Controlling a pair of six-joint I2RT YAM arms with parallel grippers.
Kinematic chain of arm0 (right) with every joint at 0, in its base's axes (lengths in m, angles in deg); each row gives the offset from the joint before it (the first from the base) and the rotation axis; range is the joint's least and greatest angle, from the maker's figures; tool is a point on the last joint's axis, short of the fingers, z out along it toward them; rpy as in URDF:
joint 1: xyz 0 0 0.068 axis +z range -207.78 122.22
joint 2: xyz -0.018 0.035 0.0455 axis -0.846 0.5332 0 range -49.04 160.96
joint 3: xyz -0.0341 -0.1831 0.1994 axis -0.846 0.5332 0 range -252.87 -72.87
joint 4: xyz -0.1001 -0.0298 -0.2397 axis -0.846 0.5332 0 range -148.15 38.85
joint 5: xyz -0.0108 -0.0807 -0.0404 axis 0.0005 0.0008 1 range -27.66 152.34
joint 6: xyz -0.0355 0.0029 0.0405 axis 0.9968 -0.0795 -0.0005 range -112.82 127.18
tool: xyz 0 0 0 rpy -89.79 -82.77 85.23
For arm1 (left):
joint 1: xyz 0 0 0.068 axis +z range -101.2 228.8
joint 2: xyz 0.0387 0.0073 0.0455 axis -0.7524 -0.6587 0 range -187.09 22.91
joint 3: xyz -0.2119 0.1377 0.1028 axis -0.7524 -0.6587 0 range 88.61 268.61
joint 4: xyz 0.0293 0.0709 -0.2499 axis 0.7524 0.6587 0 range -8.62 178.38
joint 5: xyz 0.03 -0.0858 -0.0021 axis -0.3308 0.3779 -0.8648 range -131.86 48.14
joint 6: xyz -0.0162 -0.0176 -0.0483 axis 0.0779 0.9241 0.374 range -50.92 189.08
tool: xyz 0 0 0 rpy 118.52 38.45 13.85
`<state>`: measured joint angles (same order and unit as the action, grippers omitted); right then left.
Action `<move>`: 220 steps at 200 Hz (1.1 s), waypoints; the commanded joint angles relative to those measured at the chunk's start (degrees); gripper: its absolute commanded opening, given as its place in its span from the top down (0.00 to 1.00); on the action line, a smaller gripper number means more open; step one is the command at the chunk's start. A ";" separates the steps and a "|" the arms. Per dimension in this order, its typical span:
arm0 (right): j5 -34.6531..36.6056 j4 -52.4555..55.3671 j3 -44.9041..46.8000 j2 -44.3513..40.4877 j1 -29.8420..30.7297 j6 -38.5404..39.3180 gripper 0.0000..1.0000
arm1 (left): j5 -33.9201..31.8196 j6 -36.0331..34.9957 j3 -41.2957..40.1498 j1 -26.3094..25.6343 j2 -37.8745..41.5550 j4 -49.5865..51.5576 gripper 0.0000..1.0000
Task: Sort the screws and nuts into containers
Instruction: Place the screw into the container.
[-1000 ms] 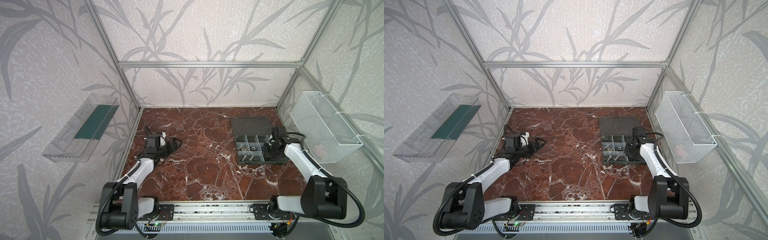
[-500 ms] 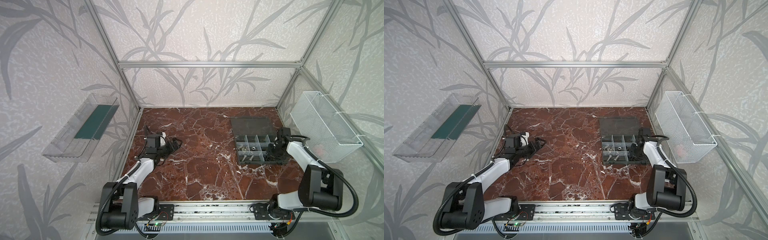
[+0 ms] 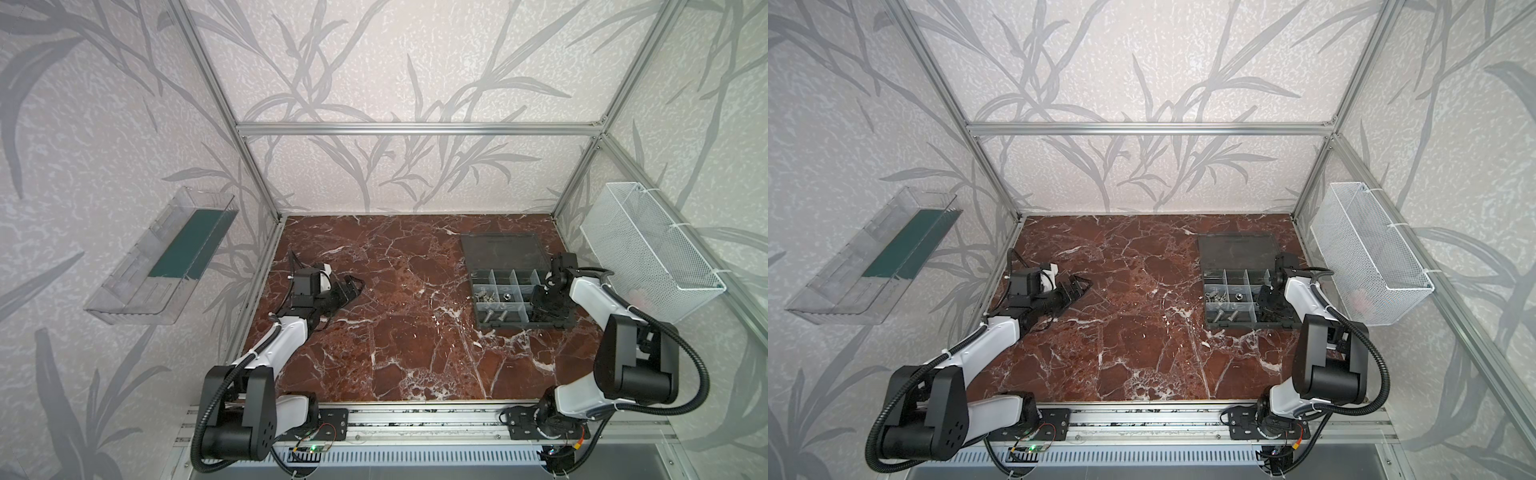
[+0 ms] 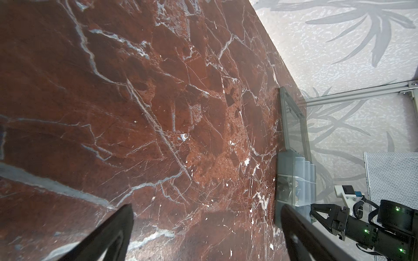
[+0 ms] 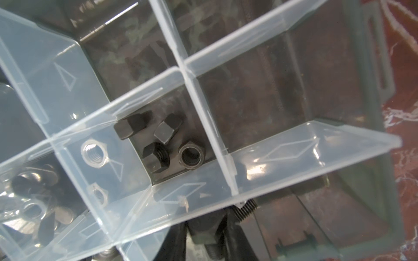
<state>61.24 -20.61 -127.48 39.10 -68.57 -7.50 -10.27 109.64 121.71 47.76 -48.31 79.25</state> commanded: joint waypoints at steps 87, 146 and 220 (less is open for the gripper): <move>-0.70 -0.58 -2.39 -0.30 -0.12 1.52 0.50 | -0.48 -0.74 -0.49 0.20 1.41 0.37 0.01; -5.05 -0.51 -2.26 -5.21 -0.19 3.76 0.27 | -0.20 -0.95 -0.32 0.29 1.94 -0.51 0.01; -16.99 -14.14 3.63 -17.48 0.14 8.36 0.24 | -11.01 -8.09 3.33 0.33 6.18 0.54 0.01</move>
<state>50.22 -25.94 -126.99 25.33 -68.65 -0.57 -15.86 105.92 122.45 47.81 -43.85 80.08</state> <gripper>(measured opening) 0.761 0.993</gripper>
